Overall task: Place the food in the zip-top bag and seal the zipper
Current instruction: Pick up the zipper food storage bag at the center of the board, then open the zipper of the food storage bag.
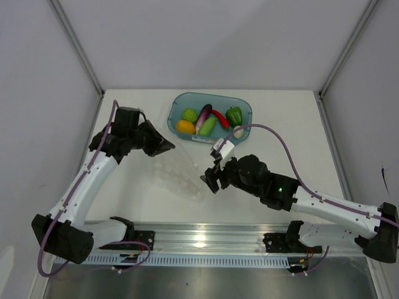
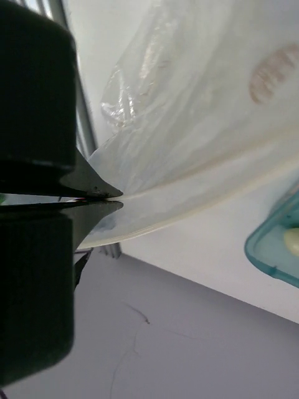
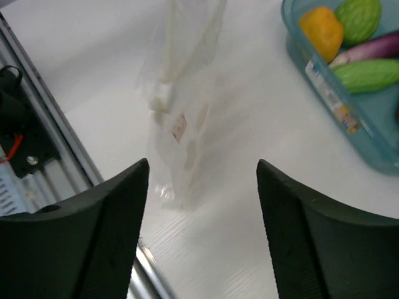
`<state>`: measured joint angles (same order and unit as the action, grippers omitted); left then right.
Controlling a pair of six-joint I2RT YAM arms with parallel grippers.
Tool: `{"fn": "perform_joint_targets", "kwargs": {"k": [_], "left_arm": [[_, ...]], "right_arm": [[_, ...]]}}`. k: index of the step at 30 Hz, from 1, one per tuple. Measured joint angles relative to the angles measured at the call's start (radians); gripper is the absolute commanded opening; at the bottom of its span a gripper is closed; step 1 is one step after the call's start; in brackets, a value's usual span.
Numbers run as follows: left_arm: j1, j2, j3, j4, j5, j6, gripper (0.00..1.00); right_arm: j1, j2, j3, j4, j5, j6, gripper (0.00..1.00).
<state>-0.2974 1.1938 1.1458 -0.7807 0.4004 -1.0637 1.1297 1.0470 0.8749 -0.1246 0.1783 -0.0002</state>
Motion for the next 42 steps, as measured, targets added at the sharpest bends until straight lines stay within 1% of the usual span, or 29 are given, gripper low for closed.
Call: {"fn": "perform_joint_targets", "kwargs": {"k": [2, 3, 4, 5, 6, 8, 10, 12, 15, 17, 21, 26, 29, 39, 42], "left_arm": [[0.001, -0.024, 0.044, -0.022, -0.068, 0.068, 0.00], [0.001, -0.031, 0.062, -0.035, -0.096, 0.103, 0.01], [0.001, -0.035, 0.074, -0.047, -0.119, 0.129, 0.01], [0.001, -0.036, 0.085, -0.059, -0.145, 0.159, 0.00], [0.001, -0.035, 0.094, -0.073, -0.169, 0.188, 0.01], [-0.003, -0.029, 0.107, -0.105, -0.213, 0.242, 0.01], [-0.016, -0.021, 0.119, -0.132, -0.257, 0.288, 0.01], [-0.039, -0.013, 0.129, -0.146, -0.284, 0.324, 0.01], [-0.093, 0.008, 0.134, -0.154, -0.291, 0.359, 0.00], [-0.136, 0.029, 0.134, -0.154, -0.291, 0.368, 0.01], [-0.195, 0.055, 0.127, -0.145, -0.278, 0.367, 0.01], [-0.203, 0.054, 0.122, -0.133, -0.267, 0.365, 0.01], [-0.203, 0.053, 0.122, -0.124, -0.266, 0.365, 0.01], [-0.203, 0.053, 0.122, -0.120, -0.265, 0.365, 0.00], [-0.203, 0.053, 0.122, -0.119, -0.262, 0.365, 0.01]], "right_arm": [[-0.009, -0.003, 0.015, -0.030, -0.003, 0.053, 0.78], [-0.013, -0.006, 0.023, -0.043, -0.004, 0.071, 0.82], [-0.016, -0.013, 0.036, -0.058, -0.007, 0.094, 0.83], [-0.018, -0.020, 0.052, -0.071, -0.008, 0.114, 0.86], [-0.020, -0.029, 0.069, -0.087, -0.011, 0.135, 0.91], [-0.027, -0.046, 0.108, -0.114, -0.011, 0.174, 0.95], [-0.064, -0.050, 0.161, -0.152, -0.030, 0.212, 0.95], [-0.129, -0.034, 0.219, -0.177, -0.067, 0.243, 0.94], [-0.235, 0.033, 0.302, -0.212, -0.128, 0.282, 0.90], [-0.260, 0.113, 0.352, -0.238, -0.160, 0.300, 0.88], [-0.259, 0.256, 0.394, -0.270, -0.237, 0.323, 0.84], [-0.238, 0.371, 0.438, -0.308, -0.293, 0.333, 0.81], [-0.228, 0.407, 0.478, -0.322, -0.304, 0.334, 0.78], [-0.209, 0.429, 0.514, -0.317, -0.307, 0.340, 0.79], [-0.208, 0.454, 0.558, -0.329, -0.303, 0.341, 0.78]]}}
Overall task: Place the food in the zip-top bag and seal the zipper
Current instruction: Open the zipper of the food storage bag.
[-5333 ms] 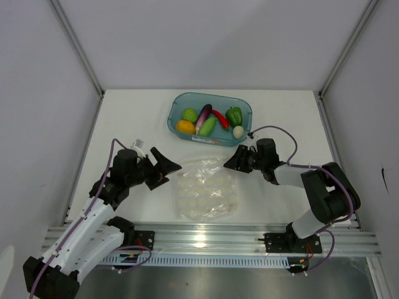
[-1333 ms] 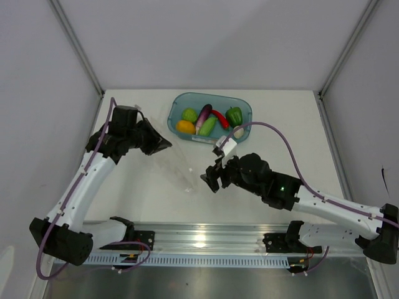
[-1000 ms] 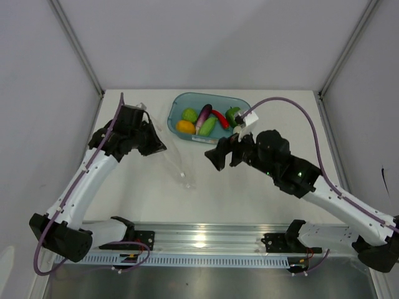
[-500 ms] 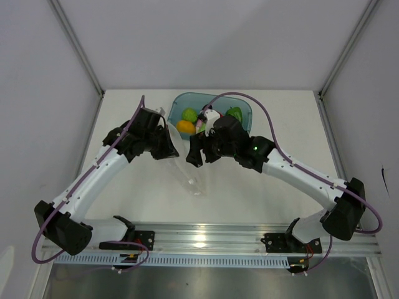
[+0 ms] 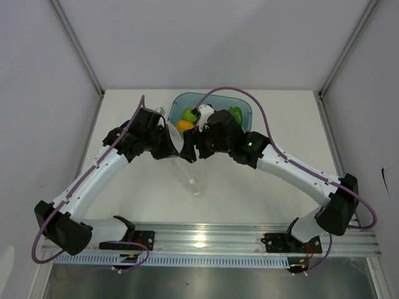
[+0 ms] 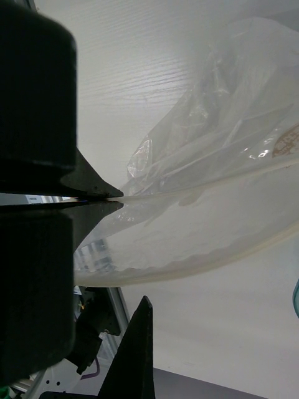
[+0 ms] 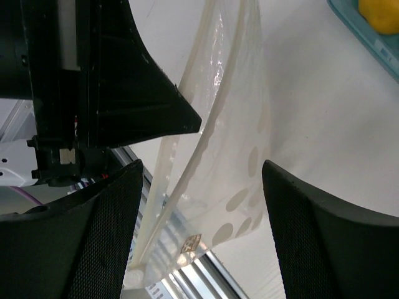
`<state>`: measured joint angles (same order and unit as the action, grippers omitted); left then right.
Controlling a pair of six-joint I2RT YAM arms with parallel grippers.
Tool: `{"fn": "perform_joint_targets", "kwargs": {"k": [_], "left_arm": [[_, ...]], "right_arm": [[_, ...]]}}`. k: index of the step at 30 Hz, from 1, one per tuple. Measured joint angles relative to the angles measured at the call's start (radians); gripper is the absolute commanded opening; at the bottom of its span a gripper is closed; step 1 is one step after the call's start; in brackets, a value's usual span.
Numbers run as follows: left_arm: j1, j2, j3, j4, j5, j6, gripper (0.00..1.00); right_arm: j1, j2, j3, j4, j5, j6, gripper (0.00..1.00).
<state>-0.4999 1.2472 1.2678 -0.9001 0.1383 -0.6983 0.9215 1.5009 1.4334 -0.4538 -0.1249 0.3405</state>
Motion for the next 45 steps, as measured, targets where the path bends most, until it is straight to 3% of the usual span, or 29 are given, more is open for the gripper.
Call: {"fn": "perform_joint_targets", "kwargs": {"k": [5, 8, 9, 10, 12, 27, 29, 32, 36, 45], "left_arm": [[0.000, -0.002, 0.000, 0.000, 0.004, 0.000, 0.01], [0.000, -0.013, 0.000, 0.000, 0.004, 0.000, 0.01], [0.000, -0.018, 0.000, 0.000, 0.004, 0.001, 0.01], [0.000, -0.025, 0.000, -0.001, 0.003, 0.002, 0.00], [0.000, -0.041, 0.000, -0.008, -0.005, 0.004, 0.01], [0.000, -0.223, 0.018, -0.115, -0.129, 0.029, 0.01], [0.000, -0.231, 0.004, -0.114, -0.135, 0.028, 0.01], [0.000, -0.257, -0.036, -0.115, -0.140, 0.026, 0.01], [0.000, -0.272, -0.062, -0.154, -0.171, 0.009, 0.01], [0.000, -0.192, -0.028, -0.219, -0.245, -0.051, 0.00]], "right_arm": [[0.005, 0.042, 0.019, 0.001, 0.015, 0.003, 0.71], [0.007, 0.085, 0.027, -0.006, 0.021, 0.001, 0.48], [0.007, 0.102, 0.031, -0.006, 0.024, -0.001, 0.37], [0.007, 0.120, 0.034, -0.006, 0.032, -0.003, 0.14], [0.003, 0.145, 0.034, -0.010, 0.045, -0.008, 0.00], [-0.129, 0.163, 0.033, -0.036, 0.136, -0.003, 0.00], [-0.131, 0.163, 0.031, -0.036, 0.133, -0.006, 0.02], [-0.132, 0.163, 0.028, -0.034, 0.098, -0.023, 0.34], [-0.123, 0.163, 0.027, -0.030, 0.055, -0.042, 0.59], [-0.056, 0.111, 0.038, -0.051, 0.047, -0.072, 0.87]]}}
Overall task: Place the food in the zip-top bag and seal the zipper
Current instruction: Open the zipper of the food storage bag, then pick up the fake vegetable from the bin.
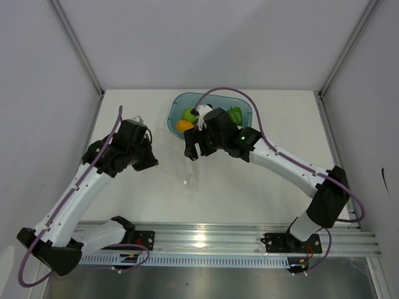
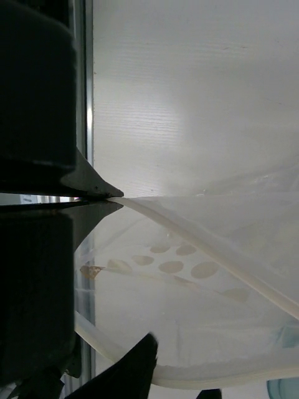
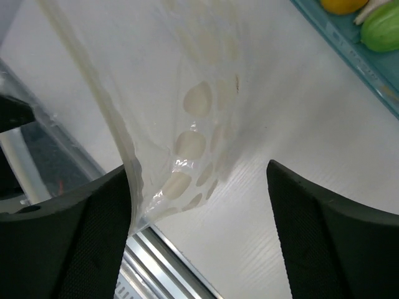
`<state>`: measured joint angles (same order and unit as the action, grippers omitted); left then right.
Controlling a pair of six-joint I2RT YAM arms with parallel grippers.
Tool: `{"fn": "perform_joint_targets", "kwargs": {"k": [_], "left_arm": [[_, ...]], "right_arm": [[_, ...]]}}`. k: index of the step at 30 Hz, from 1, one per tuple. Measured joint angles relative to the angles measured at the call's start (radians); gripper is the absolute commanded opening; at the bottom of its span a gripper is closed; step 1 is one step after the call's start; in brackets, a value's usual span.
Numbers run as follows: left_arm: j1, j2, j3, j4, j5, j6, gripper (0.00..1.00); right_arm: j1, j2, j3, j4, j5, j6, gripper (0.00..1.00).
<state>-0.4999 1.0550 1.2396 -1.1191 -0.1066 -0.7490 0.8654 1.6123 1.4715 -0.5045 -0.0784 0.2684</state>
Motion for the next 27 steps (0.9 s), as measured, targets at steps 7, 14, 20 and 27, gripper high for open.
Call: {"fn": "perform_joint_targets", "kwargs": {"k": [7, 14, 20, 27], "left_arm": [[0.000, -0.015, 0.012, -0.030, -0.063, -0.039, 0.01], [0.000, -0.039, 0.012, -0.044, -0.075, -0.048, 0.00], [0.000, -0.048, 0.012, -0.043, -0.069, -0.047, 0.01], [0.000, -0.099, -0.004, 0.024, -0.014, -0.044, 0.01]], "right_arm": [[-0.018, -0.136, 0.065, 0.014, 0.008, 0.003, 0.89], [-0.156, -0.061, 0.269, 0.058, 0.004, 0.031, 0.85], [-0.228, 0.251, 0.404, 0.080, 0.072, 0.046, 0.84], [-0.258, 0.575, 0.497, 0.094, 0.172, 0.025, 0.84]]}}
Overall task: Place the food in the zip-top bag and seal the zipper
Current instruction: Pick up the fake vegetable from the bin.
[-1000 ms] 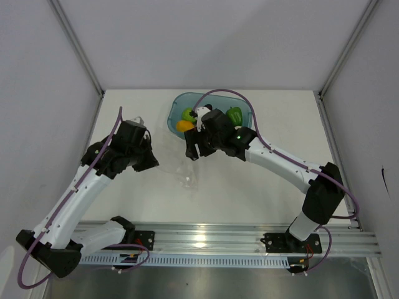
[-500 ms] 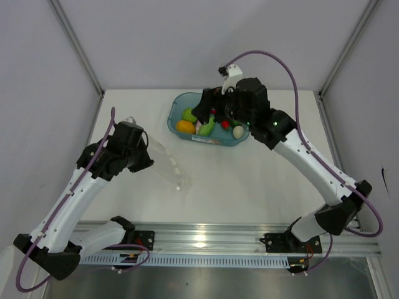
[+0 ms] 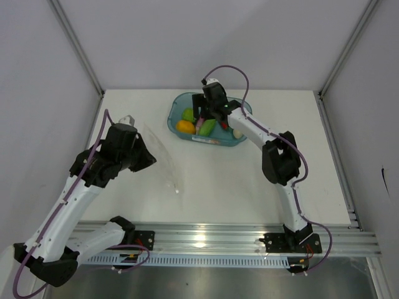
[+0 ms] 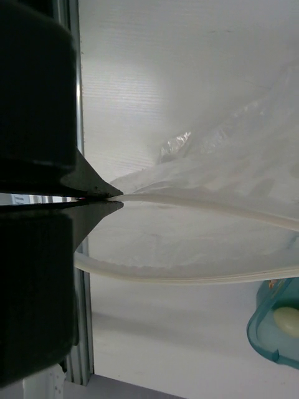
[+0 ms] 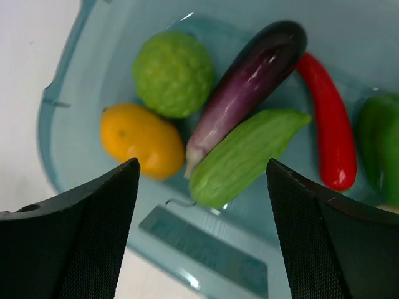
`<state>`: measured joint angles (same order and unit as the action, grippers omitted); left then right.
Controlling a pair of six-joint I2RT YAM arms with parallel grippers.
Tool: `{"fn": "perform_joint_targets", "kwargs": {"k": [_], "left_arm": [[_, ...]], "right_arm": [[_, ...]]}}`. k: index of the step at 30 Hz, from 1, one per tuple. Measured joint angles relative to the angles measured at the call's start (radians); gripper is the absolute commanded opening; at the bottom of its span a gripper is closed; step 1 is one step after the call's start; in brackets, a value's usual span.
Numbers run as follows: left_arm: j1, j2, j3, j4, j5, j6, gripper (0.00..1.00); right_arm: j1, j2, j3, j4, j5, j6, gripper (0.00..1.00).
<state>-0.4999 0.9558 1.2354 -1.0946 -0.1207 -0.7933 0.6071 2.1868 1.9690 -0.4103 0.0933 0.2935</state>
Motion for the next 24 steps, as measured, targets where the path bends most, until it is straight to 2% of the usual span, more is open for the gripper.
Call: {"fn": "perform_joint_targets", "kwargs": {"k": [8, 15, 24], "left_arm": [[0.000, -0.007, -0.032, 0.074, 0.039, 0.008, 0.01], [0.000, -0.007, -0.060, 0.099, 0.055, 0.009, 0.01], [0.000, 0.000, -0.063, 0.130, 0.074, 0.012, 0.00]], "right_arm": [[-0.035, 0.157, 0.127, 0.092, 0.075, -0.035, 0.83], [-0.074, 0.294, 0.289, 0.108, 0.067, 0.024, 0.76], [-0.076, 0.381, 0.309, 0.087, 0.064, 0.148, 0.75]]}}
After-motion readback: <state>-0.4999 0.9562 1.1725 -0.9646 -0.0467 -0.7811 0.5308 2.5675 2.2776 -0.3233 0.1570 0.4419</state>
